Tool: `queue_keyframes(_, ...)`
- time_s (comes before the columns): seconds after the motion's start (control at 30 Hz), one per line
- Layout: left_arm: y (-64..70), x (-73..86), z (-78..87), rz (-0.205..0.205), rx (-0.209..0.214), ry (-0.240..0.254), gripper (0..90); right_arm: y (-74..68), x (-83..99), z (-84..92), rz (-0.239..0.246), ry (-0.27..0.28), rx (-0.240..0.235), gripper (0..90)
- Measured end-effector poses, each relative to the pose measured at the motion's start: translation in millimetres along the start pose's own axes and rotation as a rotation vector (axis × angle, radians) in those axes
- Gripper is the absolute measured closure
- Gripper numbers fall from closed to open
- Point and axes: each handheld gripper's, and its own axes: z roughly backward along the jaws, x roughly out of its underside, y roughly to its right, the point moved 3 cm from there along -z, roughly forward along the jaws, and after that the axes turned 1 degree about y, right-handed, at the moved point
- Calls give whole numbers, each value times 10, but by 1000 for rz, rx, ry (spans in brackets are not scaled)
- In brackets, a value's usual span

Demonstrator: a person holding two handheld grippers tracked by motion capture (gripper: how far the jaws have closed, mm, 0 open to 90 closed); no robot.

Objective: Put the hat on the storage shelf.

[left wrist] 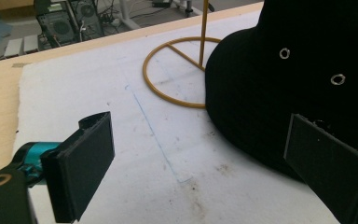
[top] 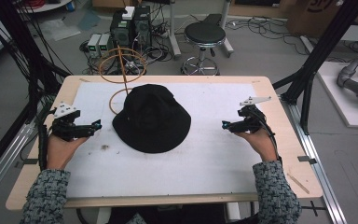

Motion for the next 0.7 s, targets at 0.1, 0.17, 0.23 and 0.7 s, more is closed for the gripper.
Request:
queue_keyframes(0.1, 11, -1, 0, -4, -1, 1, 89, 0, 0, 4, -3, -1, 0, 116)
queue_keyframes(0.17, 17, -2, 3, -10, -1, 0, 89, 0, -4, 3, -4, 3, -5, 116)
queue_keyframes(0.23, 16, -4, 9, -12, -2, 1, 89, -6, -7, -1, -4, 2, -3, 116)
queue_keyframes(0.7, 89, -76, 6, -9, 31, 29, 96, -24, -11, 10, -3, 1, -3, 116)
